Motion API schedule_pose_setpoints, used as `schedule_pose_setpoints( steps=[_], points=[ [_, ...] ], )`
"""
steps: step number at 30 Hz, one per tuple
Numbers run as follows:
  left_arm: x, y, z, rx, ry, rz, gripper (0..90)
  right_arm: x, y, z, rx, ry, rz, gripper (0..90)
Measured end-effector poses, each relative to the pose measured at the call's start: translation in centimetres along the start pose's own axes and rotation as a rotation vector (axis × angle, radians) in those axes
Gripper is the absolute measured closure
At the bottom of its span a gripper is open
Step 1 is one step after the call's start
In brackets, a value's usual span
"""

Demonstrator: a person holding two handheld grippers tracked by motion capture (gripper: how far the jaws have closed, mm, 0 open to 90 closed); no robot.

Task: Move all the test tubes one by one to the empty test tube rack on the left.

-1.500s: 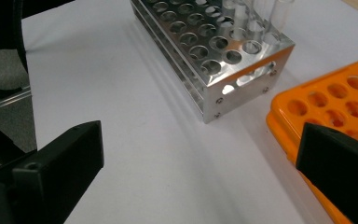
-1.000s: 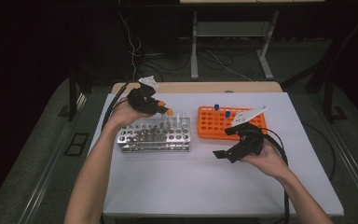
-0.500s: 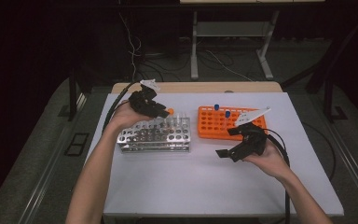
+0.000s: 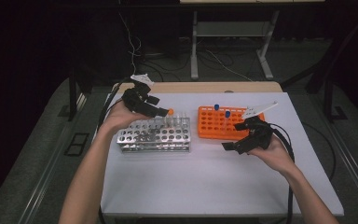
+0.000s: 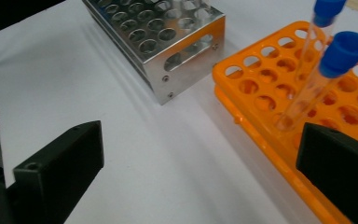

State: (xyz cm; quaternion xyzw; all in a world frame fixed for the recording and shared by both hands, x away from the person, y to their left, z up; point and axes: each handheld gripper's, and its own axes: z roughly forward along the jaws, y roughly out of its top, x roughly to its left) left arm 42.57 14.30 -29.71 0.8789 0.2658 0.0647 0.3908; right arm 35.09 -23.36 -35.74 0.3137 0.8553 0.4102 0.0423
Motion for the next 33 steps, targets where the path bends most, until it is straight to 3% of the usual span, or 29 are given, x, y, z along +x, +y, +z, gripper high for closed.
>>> schedule_pose_setpoints(
  steps=[10,17,24,33],
  points=[
    [-2.2,-1.1,-2.0,-0.064,-0.004,-0.023,12.2,-2.0,0.6,0.3,0.001,-0.032,0.028,0.3],
    [-3.5,-2.3,-2.4,-0.069,0.003,-0.040,0.0,-3.3,0.7,1.1,-0.007,-0.049,0.048,0.3],
    [-4.7,-3.7,-2.7,-0.076,-0.007,-0.029,0.0,-4.8,0.4,2.2,-0.003,-0.076,0.066,0.4],
    [-5.9,-5.5,-2.6,-0.085,-0.019,-0.021,0.0,-5.8,0.2,3.5,-0.004,-0.097,0.057,14.7]
  ],
)
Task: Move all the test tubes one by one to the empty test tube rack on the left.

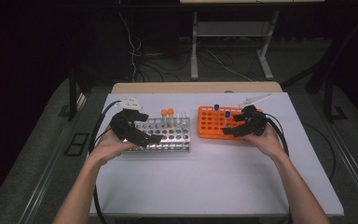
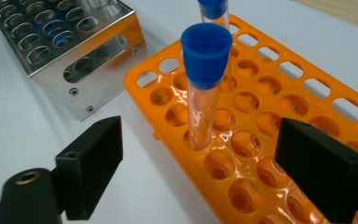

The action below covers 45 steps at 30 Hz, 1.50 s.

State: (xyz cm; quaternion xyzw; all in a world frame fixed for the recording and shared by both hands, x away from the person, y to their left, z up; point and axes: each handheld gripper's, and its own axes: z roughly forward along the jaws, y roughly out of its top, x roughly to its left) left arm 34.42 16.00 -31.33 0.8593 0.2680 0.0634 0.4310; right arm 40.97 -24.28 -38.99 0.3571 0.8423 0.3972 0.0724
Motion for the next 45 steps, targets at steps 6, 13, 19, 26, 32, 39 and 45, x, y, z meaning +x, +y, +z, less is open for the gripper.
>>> schedule_pose_setpoints(
  steps=[6,13,19,26,32,39,45],
  points=[
    [-0.4,-0.7,0.1,0.004,-0.009,0.004,0.0,-0.2,0.0,1.0,-0.002,-0.014,-0.011,28.2],
    [-0.4,-1.3,0.7,0.016,-0.018,0.001,0.0,-0.2,0.0,2.1,-0.008,-0.053,-0.003,43.9],
    [-0.4,-1.6,0.9,0.021,-0.019,0.001,0.2,-0.1,0.1,2.2,-0.015,-0.055,-0.009,67.2],
    [-0.6,-1.5,0.9,0.021,-0.017,0.007,0.8,0.7,0.6,1.9,-0.036,-0.059,-0.030,75.4],
    [-0.6,-1.4,0.8,0.022,-0.016,0.007,1.0,0.8,1.0,1.1,-0.049,-0.066,-0.036,75.5],
    [-0.7,-1.0,0.8,0.024,-0.016,0.012,1.0,1.0,1.7,-0.4,-0.051,-0.065,-0.034,75.5],
    [-0.9,-0.9,0.7,0.025,-0.016,0.017,1.0,1.1,1.9,-1.9,-0.060,-0.059,-0.034,75.6]
  ],
)
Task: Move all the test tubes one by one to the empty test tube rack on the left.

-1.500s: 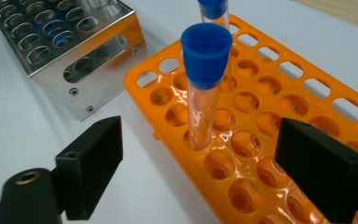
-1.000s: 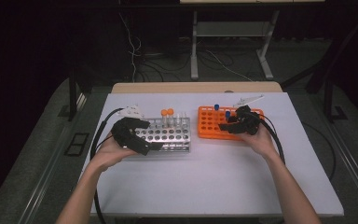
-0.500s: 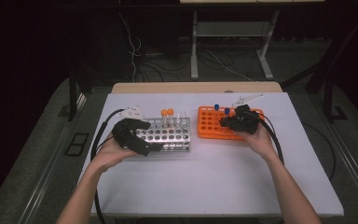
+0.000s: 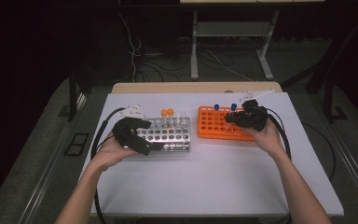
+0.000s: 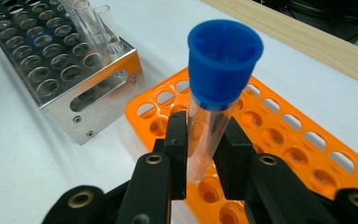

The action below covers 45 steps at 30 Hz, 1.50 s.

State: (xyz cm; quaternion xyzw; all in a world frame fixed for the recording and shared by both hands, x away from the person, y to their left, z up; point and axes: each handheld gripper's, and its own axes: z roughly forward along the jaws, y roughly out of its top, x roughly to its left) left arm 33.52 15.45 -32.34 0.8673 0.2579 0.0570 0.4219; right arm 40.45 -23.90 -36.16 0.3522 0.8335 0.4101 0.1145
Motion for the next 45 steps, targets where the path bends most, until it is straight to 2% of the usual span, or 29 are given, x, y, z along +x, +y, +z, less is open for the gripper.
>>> schedule_pose_setpoints(
  steps=[7,19,33,45],
  points=[
    [-0.1,0.0,0.0,0.003,-0.002,0.002,1.0,0.2,0.0,-1.4,0.010,0.017,0.007,75.5],
    [-0.5,0.3,0.2,0.004,-0.007,0.017,1.0,2.0,0.2,-3.7,0.022,0.046,-0.036,75.5],
    [-0.7,0.5,0.0,0.001,-0.009,0.022,1.4,6.5,1.1,-3.9,0.067,0.129,-0.150,75.5],
    [-1.1,0.9,-0.1,0.003,-0.022,0.042,1.8,10.2,2.3,-2.7,0.097,0.218,-0.248,75.5]
  ],
)
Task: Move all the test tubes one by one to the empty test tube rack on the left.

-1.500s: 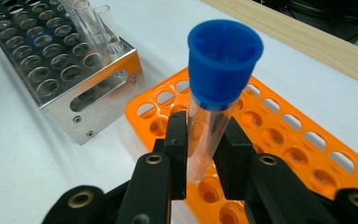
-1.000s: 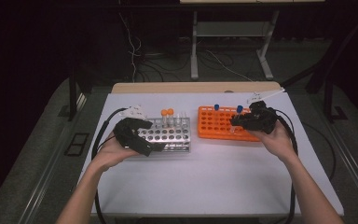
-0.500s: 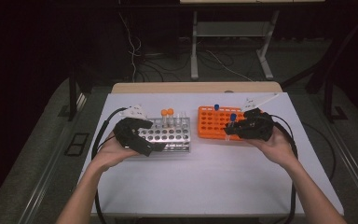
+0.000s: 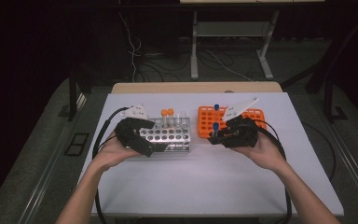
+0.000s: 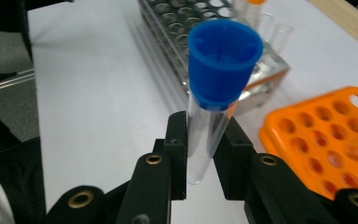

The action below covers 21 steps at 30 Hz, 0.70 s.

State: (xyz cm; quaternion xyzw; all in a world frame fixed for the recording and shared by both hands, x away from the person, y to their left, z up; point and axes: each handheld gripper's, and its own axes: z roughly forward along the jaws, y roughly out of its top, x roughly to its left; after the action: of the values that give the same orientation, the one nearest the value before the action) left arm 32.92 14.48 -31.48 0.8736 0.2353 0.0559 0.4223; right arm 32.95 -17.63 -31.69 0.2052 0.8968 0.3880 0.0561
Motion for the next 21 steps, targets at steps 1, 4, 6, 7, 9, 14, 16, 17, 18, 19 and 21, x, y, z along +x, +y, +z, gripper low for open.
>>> schedule_pose_setpoints(
  steps=[1,4,6,7,9,14,16,17,18,19,21],
  points=[
    [-0.1,0.1,0.0,0.001,-0.001,0.003,1.8,0.2,0.2,0.2,0.004,0.008,-0.008,75.6],
    [-0.4,0.3,0.0,0.000,-0.008,0.012,1.9,0.8,0.7,0.9,0.018,0.029,-0.030,75.5],
    [-0.6,0.5,0.1,0.002,-0.013,0.022,2.1,1.2,1.0,1.4,0.022,0.042,-0.036,75.5],
    [-0.7,0.6,0.1,0.001,-0.016,0.026,2.2,1.3,1.2,1.7,0.022,0.051,-0.038,75.5],
    [-1.0,0.8,0.2,0.002,-0.023,0.036,2.6,1.5,1.5,2.2,0.023,0.064,-0.048,75.6],
    [-1.5,1.5,0.3,0.007,-0.043,0.059,4.5,2.1,2.3,3.5,0.032,0.090,-0.063,75.5],
    [-1.7,1.7,0.3,0.011,-0.051,0.067,6.3,2.3,2.5,3.9,0.038,0.097,-0.070,75.5],
    [-1.7,1.8,0.3,0.015,-0.057,0.071,7.2,2.4,2.7,4.1,0.041,0.100,-0.073,75.5],
    [-1.8,2.0,0.4,0.016,-0.062,0.073,8.7,2.5,2.8,4.3,0.043,0.102,-0.073,75.6],
    [-1.8,2.1,0.4,0.021,-0.069,0.081,10.8,2.5,2.9,4.5,0.044,0.107,-0.078,75.5],
    [-1.9,2.5,0.4,0.035,-0.082,0.096,13.9,2.6,3.1,4.8,0.047,0.107,-0.084,75.5]
  ],
)
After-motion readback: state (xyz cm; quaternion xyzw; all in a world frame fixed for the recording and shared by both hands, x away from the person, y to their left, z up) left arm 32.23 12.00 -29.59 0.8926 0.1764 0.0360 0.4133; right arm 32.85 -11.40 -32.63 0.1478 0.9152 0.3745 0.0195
